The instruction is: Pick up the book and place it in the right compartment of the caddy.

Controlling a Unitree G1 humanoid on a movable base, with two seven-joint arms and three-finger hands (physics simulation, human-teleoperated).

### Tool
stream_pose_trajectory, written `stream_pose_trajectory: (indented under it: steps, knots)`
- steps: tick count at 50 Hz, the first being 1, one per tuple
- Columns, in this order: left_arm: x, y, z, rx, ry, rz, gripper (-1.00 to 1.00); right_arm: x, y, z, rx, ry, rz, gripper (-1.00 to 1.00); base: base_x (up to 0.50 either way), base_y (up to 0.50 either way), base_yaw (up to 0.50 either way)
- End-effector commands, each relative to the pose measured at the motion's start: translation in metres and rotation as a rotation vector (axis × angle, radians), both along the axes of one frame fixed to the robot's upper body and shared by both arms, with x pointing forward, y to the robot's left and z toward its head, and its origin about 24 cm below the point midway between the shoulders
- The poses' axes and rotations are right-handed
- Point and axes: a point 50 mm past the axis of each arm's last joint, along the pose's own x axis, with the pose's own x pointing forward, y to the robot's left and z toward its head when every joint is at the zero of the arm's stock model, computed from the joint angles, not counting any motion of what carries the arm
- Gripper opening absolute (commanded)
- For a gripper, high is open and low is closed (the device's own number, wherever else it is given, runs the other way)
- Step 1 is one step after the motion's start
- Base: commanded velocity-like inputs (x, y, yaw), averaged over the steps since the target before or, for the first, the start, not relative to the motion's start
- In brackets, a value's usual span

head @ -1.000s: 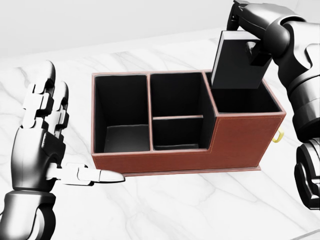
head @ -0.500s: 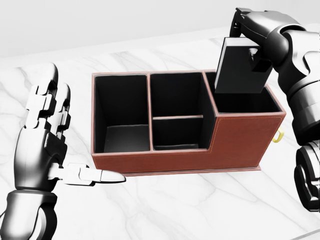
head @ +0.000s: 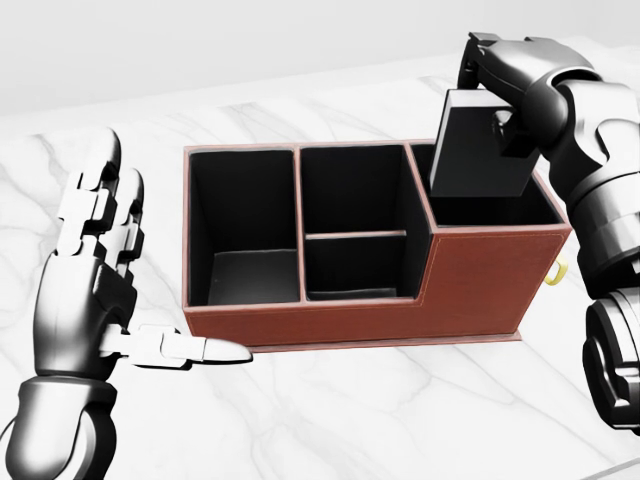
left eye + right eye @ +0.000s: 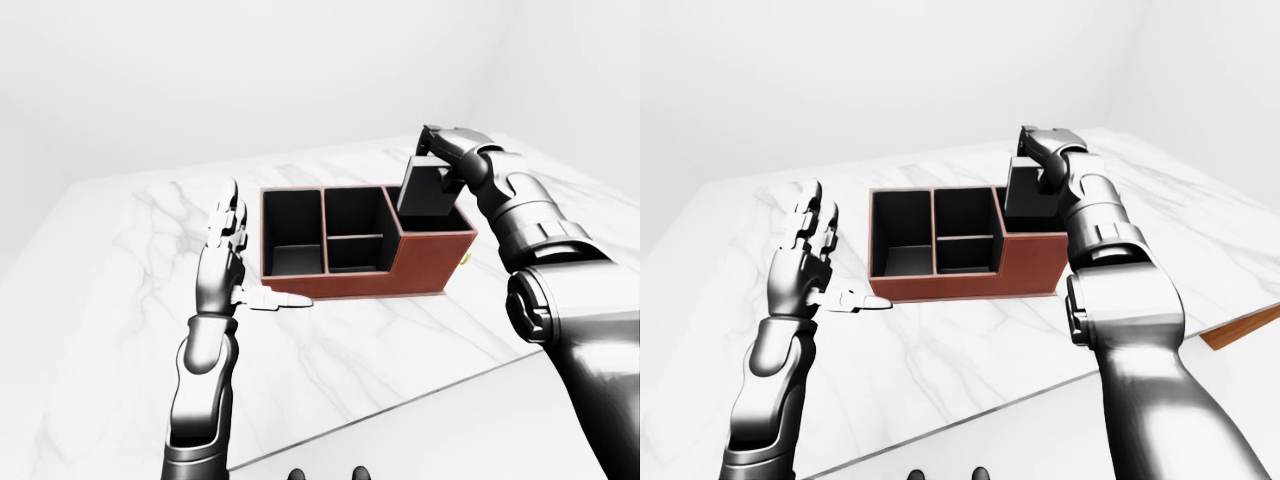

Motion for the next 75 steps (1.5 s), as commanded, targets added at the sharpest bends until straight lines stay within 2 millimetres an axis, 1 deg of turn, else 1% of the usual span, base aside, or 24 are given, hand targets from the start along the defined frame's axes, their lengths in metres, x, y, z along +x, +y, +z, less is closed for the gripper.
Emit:
stream_pose_trajectory:
  steps: [1, 16, 27, 42, 53, 75]
  knots:
    - [0.001, 0.0, -0.002, 0.002, 0.007, 0.001, 1.0, 0.0, -0.001, 0.012, -0.028, -0.075, -0.007, -1.0, 0.0, 0.0, 0.0]
    - [0.001, -0.001, -0.004, 0.006, 0.018, -0.002, 1.0, 0.0, -0.001, 0.003, -0.032, -0.057, -0.007, -1.0, 0.0, 0.0, 0.0]
    - [-0.001, -0.002, -0.007, 0.008, 0.028, -0.002, 1.0, 0.0, -0.001, -0.008, -0.052, -0.041, -0.009, -1.0, 0.0, 0.0, 0.0]
    - [0.001, -0.001, -0.009, 0.01, 0.037, -0.001, 1.0, -0.001, -0.002, -0.017, -0.062, -0.005, -0.011, -1.0, 0.0, 0.0, 0.0]
    - [0.003, 0.0, -0.005, 0.011, 0.023, 0.0, 1.0, -0.001, -0.002, -0.023, -0.065, 0.009, -0.012, -1.0, 0.0, 0.0, 0.0]
    - [0.003, -0.001, -0.007, 0.01, 0.033, -0.002, 1.0, -0.002, -0.003, -0.029, -0.088, 0.015, -0.014, -1.0, 0.0, 0.0, 0.0]
